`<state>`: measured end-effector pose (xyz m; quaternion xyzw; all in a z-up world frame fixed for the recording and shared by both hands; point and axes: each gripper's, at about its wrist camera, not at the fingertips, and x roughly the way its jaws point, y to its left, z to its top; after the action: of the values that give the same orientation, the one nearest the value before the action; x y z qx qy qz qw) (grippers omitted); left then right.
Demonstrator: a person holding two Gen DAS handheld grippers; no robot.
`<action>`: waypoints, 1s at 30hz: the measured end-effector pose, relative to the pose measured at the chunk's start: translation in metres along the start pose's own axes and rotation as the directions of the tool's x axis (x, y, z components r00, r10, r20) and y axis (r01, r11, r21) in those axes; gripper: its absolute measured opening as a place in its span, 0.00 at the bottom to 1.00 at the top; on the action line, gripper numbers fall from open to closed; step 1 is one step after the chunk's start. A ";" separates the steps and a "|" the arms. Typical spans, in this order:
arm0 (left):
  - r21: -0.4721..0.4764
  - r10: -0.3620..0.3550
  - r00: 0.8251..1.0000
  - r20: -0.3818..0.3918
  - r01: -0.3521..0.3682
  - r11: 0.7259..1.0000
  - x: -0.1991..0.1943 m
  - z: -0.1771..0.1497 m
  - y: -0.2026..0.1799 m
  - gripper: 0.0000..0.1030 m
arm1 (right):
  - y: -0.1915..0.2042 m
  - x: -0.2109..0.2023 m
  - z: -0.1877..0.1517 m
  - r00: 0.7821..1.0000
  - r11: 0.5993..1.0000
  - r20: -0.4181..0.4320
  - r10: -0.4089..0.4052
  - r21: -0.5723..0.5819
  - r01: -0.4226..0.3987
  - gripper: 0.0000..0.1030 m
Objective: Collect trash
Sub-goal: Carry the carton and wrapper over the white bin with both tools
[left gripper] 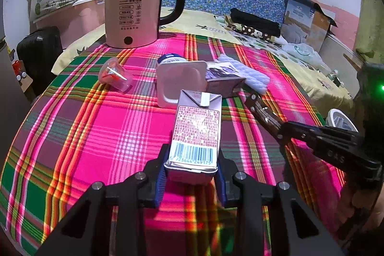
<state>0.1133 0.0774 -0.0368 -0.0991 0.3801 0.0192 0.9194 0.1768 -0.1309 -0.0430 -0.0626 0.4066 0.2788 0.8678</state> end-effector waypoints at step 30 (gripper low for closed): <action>0.159 -0.137 0.990 -0.037 0.142 0.977 -0.017 -0.013 -0.102 0.34 | -0.055 -0.074 -0.047 0.989 0.981 0.110 -0.097 0.179 0.076 0.04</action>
<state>0.1030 -0.0240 -0.0167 -0.0510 0.3843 -0.0775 0.9185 0.1368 -0.2248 -0.0255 0.0125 0.3741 0.2072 0.9039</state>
